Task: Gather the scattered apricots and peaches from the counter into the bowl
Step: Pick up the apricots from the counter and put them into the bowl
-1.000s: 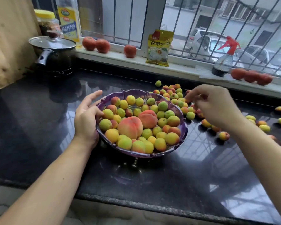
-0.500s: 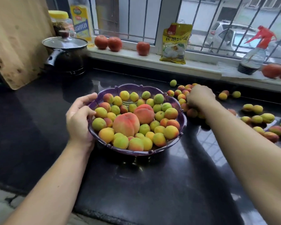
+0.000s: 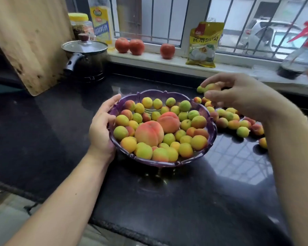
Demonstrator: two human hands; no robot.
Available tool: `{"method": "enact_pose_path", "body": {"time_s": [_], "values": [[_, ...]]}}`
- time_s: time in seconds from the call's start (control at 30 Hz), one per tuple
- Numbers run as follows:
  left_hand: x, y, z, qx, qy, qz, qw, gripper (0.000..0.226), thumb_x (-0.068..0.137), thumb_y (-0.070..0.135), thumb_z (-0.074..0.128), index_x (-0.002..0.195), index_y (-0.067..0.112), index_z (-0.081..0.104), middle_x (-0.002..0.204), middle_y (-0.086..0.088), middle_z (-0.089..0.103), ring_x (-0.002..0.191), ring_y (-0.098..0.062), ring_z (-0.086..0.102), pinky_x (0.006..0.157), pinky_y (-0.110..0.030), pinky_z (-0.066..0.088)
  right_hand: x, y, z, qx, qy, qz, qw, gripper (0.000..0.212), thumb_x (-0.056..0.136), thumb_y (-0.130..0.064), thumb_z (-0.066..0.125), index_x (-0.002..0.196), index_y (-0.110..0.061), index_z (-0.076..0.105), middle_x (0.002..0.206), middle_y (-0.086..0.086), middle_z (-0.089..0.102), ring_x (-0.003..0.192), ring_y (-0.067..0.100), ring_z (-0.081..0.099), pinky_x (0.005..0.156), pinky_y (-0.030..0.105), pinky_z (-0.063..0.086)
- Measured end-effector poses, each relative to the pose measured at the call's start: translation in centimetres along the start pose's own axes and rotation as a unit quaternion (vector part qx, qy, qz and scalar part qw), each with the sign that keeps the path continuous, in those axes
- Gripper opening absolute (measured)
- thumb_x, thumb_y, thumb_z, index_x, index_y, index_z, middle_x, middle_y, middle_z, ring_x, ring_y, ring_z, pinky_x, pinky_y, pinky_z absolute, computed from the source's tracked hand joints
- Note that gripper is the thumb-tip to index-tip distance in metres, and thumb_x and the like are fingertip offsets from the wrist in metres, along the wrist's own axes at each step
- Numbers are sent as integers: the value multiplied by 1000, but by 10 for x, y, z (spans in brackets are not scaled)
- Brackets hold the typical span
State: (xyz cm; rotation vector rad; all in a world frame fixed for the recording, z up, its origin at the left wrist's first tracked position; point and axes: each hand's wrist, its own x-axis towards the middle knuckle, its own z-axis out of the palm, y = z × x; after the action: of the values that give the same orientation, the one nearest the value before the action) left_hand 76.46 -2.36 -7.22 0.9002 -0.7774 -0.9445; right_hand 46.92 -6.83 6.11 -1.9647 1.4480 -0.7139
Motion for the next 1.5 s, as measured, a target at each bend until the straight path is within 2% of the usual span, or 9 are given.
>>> {"method": "enact_pose_path", "body": {"time_s": [0.1, 0.17, 0.27, 0.37, 0.57, 0.83, 1.07, 1.27, 1.5], "values": [[-3, 3, 3, -43, 7, 0, 999, 49, 86, 21, 43, 126, 11, 68, 128, -12, 72, 124, -30, 67, 106, -43, 54, -29, -33, 5, -89, -174, -55, 979, 27, 90, -40, 71, 114, -51, 66, 100, -17, 72, 88, 17, 73, 79, 46, 62], [-3, 6, 5, -57, 23, 2, 998, 47, 89, 24, 42, 126, 7, 65, 117, -10, 73, 110, -25, 71, 97, -39, 58, -43, -51, 13, -131, -252, -75, 956, 25, 97, -39, 61, 117, -53, 63, 84, -37, 64, 71, -5, 68, 58, 16, 55], [-2, 7, 6, -64, 55, 3, 996, 36, 102, 15, 36, 121, 6, 65, 92, -5, 75, 88, -20, 73, 82, -36, 60, -56, -61, 28, -265, -297, -108, 911, 28, 101, -43, 54, 127, -52, 57, 96, -34, 60, 88, -9, 60, 77, 15, 45], [0, 6, 5, -58, 78, 3, 995, 34, 104, 10, 36, 115, 8, 68, 75, 0, 70, 76, -19, 69, 77, -34, 57, -56, -55, 40, -385, -284, -102, 872, 28, 97, -45, 58, 124, -39, 62, 109, -17, 62, 95, 6, 58, 82, 29, 50], [7, 1, -3, -56, 100, 8, 993, 32, 86, 16, 48, 107, 10, 72, 72, -3, 65, 72, -20, 62, 76, -37, 50, -58, -55, 48, -487, -225, -74, 841, 21, 91, -33, 69, 110, -27, 63, 95, -4, 61, 85, 15, 57, 54, 21, 38], [3, 3, 2, -21, 51, -37, 998, 34, 93, 7, 50, 117, 10, 74, 124, -13, 75, 117, -30, 72, 105, -47, 56, -54, -52, 42, -449, -220, -81, 862, 11, 94, -26, 65, 96, -36, 63, 97, -11, 62, 85, 9, 57, 57, 18, 39], [1, 2, -1, 2, 53, -34, 998, 41, 94, 9, 46, 121, 12, 77, 126, -15, 75, 120, -34, 71, 108, -58, 53, -54, -50, 31, -401, -243, -56, 882, 23, 93, -42, 67, 114, -41, 61, 108, -13, 59, 95, 11, 58, 78, 24, 53], [3, 0, -2, 4, 54, -30, 998, 40, 93, 10, 47, 116, 12, 79, 123, -16, 76, 119, -35, 71, 109, -60, 51, -54, -49, 40, -468, -217, -93, 851, 17, 94, -36, 63, 110, -31, 68, 99, -9, 64, 83, 8, 57, 53, 14, 34], [0, 2, 1, 11, 51, -27, 998, 43, 82, 18, 53, 115, 10, 79, 122, -17, 76, 118, -36, 71, 108, -62, 51, -54, -54, 45, -500, -194, -93, 839, 17, 97, -26, 56, 103, -25, 72, 96, -3, 65, 87, 16, 61, 60, 20, 46]]}}
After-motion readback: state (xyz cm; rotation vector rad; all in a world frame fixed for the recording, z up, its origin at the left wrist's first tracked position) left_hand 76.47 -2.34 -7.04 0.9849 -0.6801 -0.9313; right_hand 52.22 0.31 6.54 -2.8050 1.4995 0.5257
